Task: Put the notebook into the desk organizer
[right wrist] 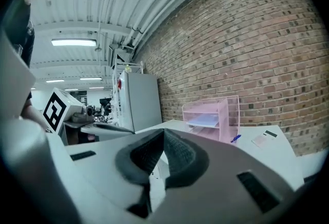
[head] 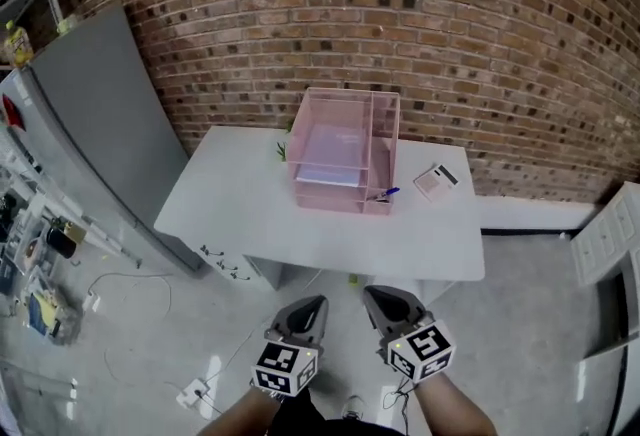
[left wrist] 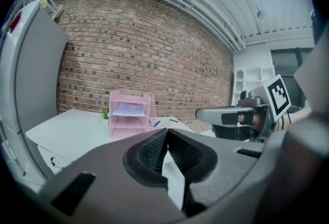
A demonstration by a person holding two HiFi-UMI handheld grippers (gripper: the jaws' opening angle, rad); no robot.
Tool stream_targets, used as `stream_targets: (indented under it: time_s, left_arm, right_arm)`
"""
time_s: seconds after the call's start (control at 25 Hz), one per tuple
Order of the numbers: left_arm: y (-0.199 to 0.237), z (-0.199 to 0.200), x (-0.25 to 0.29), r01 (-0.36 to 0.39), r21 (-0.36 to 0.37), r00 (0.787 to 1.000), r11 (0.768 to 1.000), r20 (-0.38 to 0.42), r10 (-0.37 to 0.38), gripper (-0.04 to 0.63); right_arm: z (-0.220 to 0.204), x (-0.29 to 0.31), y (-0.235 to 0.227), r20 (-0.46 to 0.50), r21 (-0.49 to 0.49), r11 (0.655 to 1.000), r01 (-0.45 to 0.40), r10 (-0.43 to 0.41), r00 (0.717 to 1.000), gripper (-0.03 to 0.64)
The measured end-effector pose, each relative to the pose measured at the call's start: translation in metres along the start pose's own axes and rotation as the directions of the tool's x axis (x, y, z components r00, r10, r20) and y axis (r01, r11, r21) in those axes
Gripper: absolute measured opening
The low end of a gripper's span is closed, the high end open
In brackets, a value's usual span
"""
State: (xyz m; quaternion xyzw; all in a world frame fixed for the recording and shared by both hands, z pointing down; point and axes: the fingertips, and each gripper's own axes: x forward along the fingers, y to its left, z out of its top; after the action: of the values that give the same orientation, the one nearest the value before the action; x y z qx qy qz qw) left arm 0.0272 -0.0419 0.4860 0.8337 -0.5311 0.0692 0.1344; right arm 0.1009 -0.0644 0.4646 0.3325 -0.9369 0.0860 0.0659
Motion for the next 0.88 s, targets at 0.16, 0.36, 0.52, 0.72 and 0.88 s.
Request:
stream_targets:
  time_s: [0.16, 0.36, 0.52, 0.72, 0.88]
  left_arm:
    - [-0.024, -0.011, -0.029, -0.045, 0.005, 0.999, 0.999, -0.019, 0.045, 0.006]
    - [-0.029, -0.018, -0.058, -0.089, 0.005, 0.996, 0.996, -0.030, 0.090, 0.006]
    - [-0.022, -0.020, -0.080, -0.105, 0.000, 0.994, 0.995, -0.028, 0.105, 0.006]
    - [-0.003, -0.026, -0.105, -0.106, -0.014, 0.994, 0.994, -0.019, 0.106, 0.006]
    - [0.007, -0.027, -0.119, -0.074, -0.024, 0.997, 0.997, -0.009, 0.074, 0.006]
  right_arm:
    - [-0.009, -0.024, 0.018, 0.002, 0.007, 0.999, -0.039, 0.039, 0.999, 0.003]
    - [-0.014, -0.035, 0.040, 0.012, 0.012, 0.997, -0.072, 0.072, 0.997, 0.003]
    - [-0.019, -0.032, 0.062, 0.004, 0.030, 0.996, -0.080, 0.080, 0.997, 0.003]
    - [-0.024, -0.023, 0.093, -0.004, 0.030, 0.997, -0.074, 0.074, 0.997, 0.003]
    - [-0.022, -0.024, 0.114, -0.007, 0.014, 0.999, -0.039, 0.039, 0.999, 0.003]
